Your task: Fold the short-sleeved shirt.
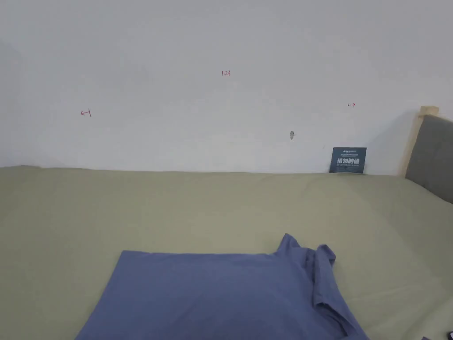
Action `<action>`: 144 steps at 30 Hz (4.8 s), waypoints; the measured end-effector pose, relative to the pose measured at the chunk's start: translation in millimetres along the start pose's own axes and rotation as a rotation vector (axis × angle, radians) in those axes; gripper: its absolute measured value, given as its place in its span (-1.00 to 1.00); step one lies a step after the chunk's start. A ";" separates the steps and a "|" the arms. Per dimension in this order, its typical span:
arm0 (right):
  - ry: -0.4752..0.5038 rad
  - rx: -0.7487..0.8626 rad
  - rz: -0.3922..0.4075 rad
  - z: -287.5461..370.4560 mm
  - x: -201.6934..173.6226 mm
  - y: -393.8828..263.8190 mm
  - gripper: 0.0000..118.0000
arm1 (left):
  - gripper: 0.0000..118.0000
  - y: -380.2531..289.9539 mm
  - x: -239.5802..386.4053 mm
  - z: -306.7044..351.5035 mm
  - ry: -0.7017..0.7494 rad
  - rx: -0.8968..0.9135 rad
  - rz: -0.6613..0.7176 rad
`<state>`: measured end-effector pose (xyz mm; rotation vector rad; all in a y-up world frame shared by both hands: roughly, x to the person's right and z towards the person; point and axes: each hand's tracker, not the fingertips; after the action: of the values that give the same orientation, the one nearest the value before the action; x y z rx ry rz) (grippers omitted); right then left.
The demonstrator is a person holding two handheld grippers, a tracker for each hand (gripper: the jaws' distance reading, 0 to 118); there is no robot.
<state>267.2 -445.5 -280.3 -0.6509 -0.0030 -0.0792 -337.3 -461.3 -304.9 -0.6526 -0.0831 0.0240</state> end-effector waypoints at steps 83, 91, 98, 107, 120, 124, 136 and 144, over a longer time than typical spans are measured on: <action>0.071 -0.158 0.016 -29.5 -19.9 43.2 -0.94 | -0.83 24.4 -9.1 -16.8 -0.114 -0.131 0.220; 0.053 -0.205 0.004 -116.3 -12.2 102.3 -0.94 | -0.83 107.9 -7.9 -89.0 -0.082 -0.142 0.168; 0.005 -0.287 -0.033 -173.7 -10.2 107.2 -0.94 | -0.83 120.0 -9.8 -156.9 -0.033 -0.251 0.151; 0.051 -0.109 -0.066 -153.1 -3.6 99.3 0.65 | 0.69 108.6 -20.6 -143.5 -0.106 -0.242 0.282; -0.015 -0.127 0.033 -61.1 -41.3 12.4 -1.00 | -1.00 13.6 31.7 -32.0 -0.002 -0.105 0.075; 0.016 -0.165 -0.028 -65.4 -42.7 -6.8 -1.00 | -1.00 -10.1 28.2 -45.7 0.018 -0.182 0.087; 0.025 -0.131 -0.045 -69.0 -33.7 13.1 -1.00 | 0.89 37.3 3.6 -119.3 -0.094 -0.238 0.213; 0.004 -0.150 -0.098 -87.7 -15.7 20.9 -0.83 | -0.41 31.1 4.9 -146.8 0.006 -0.270 0.186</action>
<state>251.2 -480.9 -363.2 -0.8003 -0.0251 -0.1768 -319.8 -525.3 -439.6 -0.9288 -0.0194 0.1923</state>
